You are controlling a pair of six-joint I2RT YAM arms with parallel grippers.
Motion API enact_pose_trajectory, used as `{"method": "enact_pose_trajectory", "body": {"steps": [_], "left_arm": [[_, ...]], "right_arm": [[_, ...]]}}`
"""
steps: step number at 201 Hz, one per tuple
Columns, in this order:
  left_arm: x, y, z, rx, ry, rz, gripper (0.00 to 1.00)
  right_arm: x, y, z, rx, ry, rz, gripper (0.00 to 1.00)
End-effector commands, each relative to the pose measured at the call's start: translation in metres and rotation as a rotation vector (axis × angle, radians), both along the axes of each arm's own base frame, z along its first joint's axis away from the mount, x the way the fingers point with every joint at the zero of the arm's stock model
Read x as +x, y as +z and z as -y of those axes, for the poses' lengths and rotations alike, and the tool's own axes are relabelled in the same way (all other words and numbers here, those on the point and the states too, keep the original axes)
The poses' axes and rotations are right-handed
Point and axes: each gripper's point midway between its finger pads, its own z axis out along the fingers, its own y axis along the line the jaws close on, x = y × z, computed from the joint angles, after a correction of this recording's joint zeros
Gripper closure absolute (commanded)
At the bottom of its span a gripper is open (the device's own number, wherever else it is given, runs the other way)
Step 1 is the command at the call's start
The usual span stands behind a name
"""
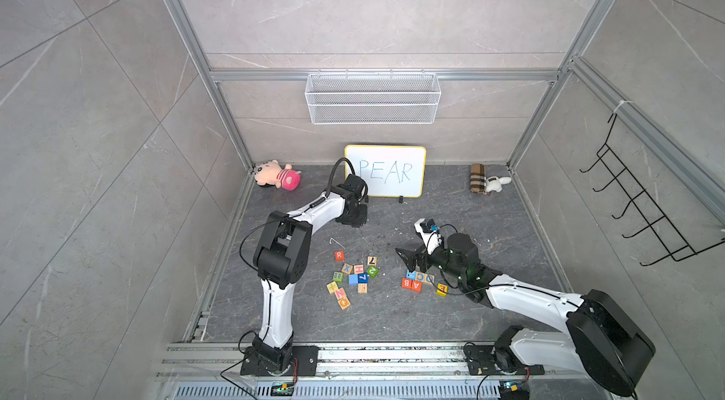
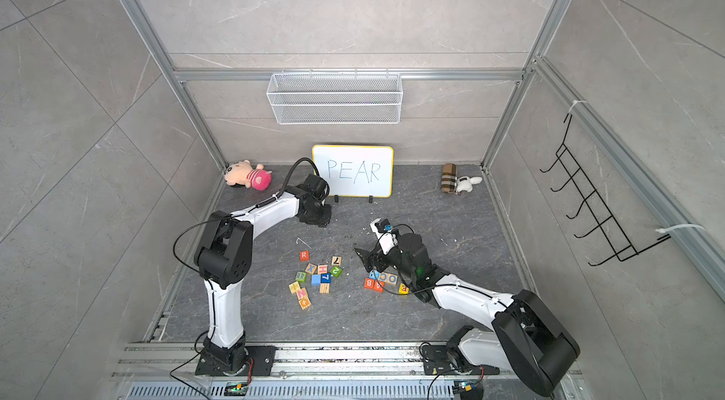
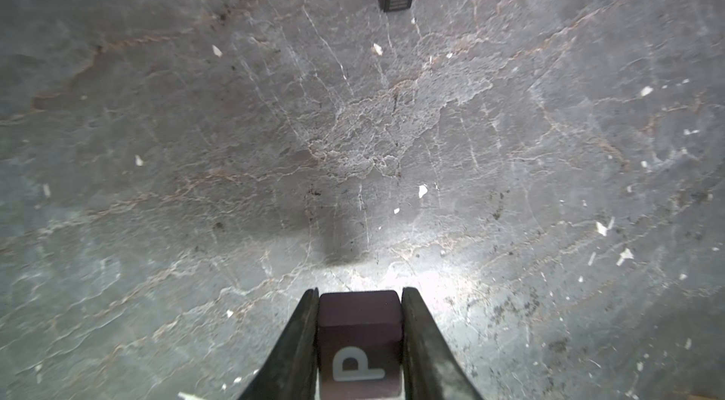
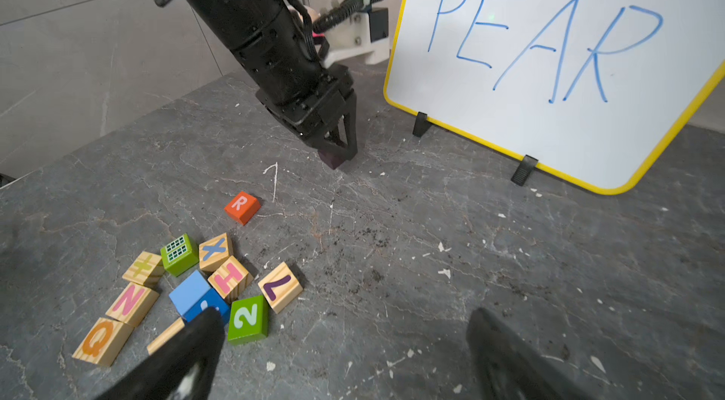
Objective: Spell the uppercase word “pear” with letter blocks
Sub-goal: Place the letter block at the center of the board.
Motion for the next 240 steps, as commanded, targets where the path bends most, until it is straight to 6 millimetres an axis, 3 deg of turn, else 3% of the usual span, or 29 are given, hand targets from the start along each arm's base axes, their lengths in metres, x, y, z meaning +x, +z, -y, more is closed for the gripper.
{"method": "enact_pose_trajectory", "body": {"steps": [1, 31, 105, 130, 162, 195, 240], "left_arm": [[0.007, 0.002, 0.011, -0.045, -0.007, 0.032, 0.82], [0.006, -0.008, 0.011, -0.033, -0.003, 0.024, 0.82], [0.009, -0.028, 0.01, 0.0, 0.042, 0.001, 0.78], [0.007, -0.025, 0.009, -0.002, 0.05, 0.003, 0.6], [0.006, -0.004, 0.006, -0.003, 0.06, 0.033, 0.3], [0.002, 0.019, -0.001, 0.007, 0.071, 0.066, 0.3], [-0.005, 0.008, -0.002, 0.038, 0.071, 0.015, 0.37]], "right_arm": [[0.002, 0.006, -0.013, 0.025, 0.044, -0.02, 0.01], [0.004, -0.002, -0.02, 0.026, 0.061, -0.065, 0.01], [0.002, 0.002, -0.02, 0.04, 0.066, -0.057, 0.01], [0.002, 0.002, -0.02, 0.042, 0.068, -0.057, 0.01], [0.001, 0.004, -0.021, 0.046, 0.073, -0.053, 0.01], [0.001, 0.005, -0.02, 0.044, 0.07, -0.05, 0.01], [-0.001, 0.007, -0.02, 0.048, 0.079, -0.04, 0.01]]}}
